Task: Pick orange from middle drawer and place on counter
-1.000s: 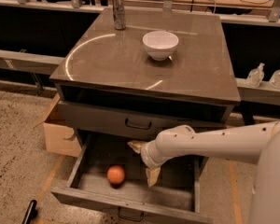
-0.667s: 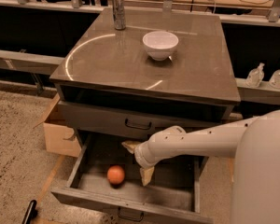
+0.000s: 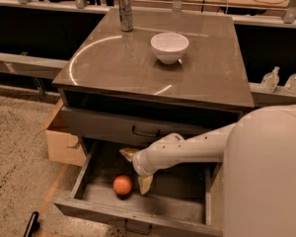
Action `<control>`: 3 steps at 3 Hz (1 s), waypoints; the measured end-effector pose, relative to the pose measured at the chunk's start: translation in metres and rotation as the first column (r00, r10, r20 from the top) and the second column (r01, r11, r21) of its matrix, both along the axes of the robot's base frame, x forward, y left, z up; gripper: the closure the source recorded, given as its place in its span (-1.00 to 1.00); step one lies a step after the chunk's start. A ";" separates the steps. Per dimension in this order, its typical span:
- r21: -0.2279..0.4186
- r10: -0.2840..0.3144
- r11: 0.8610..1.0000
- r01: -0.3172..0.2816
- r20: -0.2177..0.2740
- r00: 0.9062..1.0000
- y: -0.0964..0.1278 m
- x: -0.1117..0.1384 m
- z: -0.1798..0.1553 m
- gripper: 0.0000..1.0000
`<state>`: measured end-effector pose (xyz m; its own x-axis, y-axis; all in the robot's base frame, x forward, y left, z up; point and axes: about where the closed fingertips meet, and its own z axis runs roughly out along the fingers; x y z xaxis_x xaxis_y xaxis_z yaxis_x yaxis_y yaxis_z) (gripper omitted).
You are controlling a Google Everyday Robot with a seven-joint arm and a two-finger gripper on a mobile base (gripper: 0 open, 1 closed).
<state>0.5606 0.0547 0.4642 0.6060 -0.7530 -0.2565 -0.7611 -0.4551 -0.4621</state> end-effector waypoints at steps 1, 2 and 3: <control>0.009 0.008 1.000 -0.008 -0.011 1.000 0.016 -0.001 -0.010 -1.00; 0.024 0.007 1.000 -0.006 -0.033 0.999 0.028 -0.002 -0.022 -1.00; 0.037 0.010 0.999 -0.008 -0.056 0.998 0.038 -0.003 -0.033 -1.00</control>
Offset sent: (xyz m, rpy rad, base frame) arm -0.0014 0.0425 -0.0356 0.0456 0.0616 -0.0011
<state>0.5572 0.0926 0.4312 0.5962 -0.7372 -0.3180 -0.7826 -0.4454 -0.4350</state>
